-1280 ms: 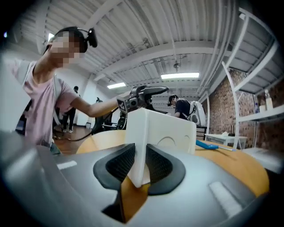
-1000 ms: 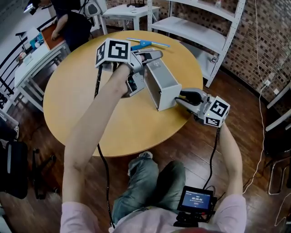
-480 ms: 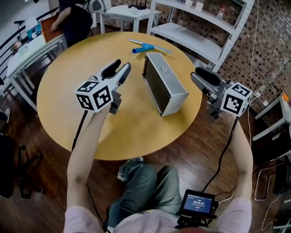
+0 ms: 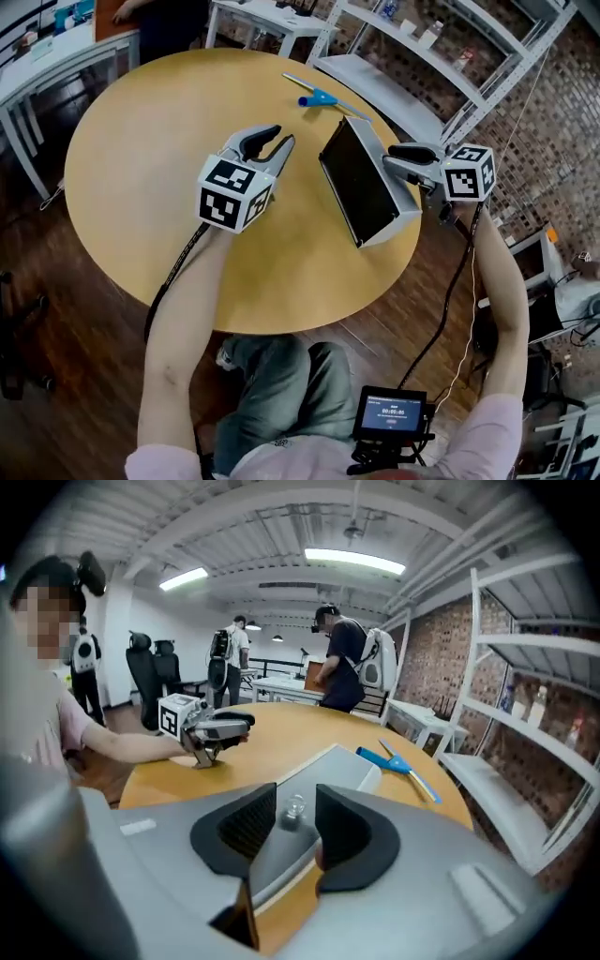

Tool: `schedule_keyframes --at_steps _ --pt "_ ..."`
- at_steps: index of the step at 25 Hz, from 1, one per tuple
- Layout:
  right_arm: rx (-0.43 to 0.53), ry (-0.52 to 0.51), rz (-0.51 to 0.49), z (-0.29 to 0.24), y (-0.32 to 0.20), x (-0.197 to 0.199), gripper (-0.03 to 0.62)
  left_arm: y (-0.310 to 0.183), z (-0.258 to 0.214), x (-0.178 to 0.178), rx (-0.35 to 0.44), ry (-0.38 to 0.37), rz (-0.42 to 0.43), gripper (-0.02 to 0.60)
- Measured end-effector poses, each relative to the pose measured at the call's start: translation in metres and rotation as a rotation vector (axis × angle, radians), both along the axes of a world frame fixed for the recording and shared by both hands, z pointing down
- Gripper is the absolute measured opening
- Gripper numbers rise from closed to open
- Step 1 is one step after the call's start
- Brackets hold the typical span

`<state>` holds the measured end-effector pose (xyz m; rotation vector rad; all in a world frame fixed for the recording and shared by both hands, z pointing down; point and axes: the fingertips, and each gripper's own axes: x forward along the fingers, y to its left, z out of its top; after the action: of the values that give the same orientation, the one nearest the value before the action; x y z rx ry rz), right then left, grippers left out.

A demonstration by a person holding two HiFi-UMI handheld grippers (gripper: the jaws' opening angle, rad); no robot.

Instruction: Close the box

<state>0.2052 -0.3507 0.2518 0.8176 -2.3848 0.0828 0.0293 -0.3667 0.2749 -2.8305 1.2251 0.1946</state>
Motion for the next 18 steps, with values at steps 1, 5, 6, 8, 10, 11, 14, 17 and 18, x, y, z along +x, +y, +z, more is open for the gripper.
schedule_keyframes --at_steps 1,5,6,8,10,11,14,17,18 --pt "-0.018 -0.010 0.004 0.001 -0.003 -0.002 0.133 -0.003 0.002 -0.003 -0.020 0.025 0.000 0.100" --pt "-0.045 -0.005 -0.011 0.006 -0.010 -0.008 0.103 -0.007 0.006 -0.004 -0.052 0.037 0.014 0.100" --pt "-0.050 -0.012 -0.021 0.006 -0.009 -0.009 0.071 -0.006 0.006 -0.001 -0.049 0.024 0.019 0.100" --pt "-0.057 -0.024 -0.030 0.005 -0.009 -0.010 0.069 -0.004 0.009 0.005 -0.044 -0.008 0.030 0.100" --pt "-0.083 -0.027 -0.028 0.006 -0.008 -0.010 0.069 -0.002 0.012 0.009 -0.042 -0.036 0.039 0.098" --pt "-0.097 -0.023 -0.028 0.006 -0.008 -0.011 0.069 -0.001 0.013 0.010 -0.040 -0.045 0.042 0.095" --pt "-0.108 -0.004 -0.036 0.003 -0.006 -0.011 0.069 0.000 0.014 0.009 -0.039 -0.052 0.039 0.089" --pt "-0.086 -0.018 -0.049 -0.017 -0.006 -0.010 0.069 -0.001 0.014 0.007 -0.048 -0.042 0.033 0.089" --pt "-0.074 -0.028 -0.053 -0.028 -0.006 -0.009 0.068 -0.002 0.014 0.006 -0.051 -0.040 0.033 0.089"
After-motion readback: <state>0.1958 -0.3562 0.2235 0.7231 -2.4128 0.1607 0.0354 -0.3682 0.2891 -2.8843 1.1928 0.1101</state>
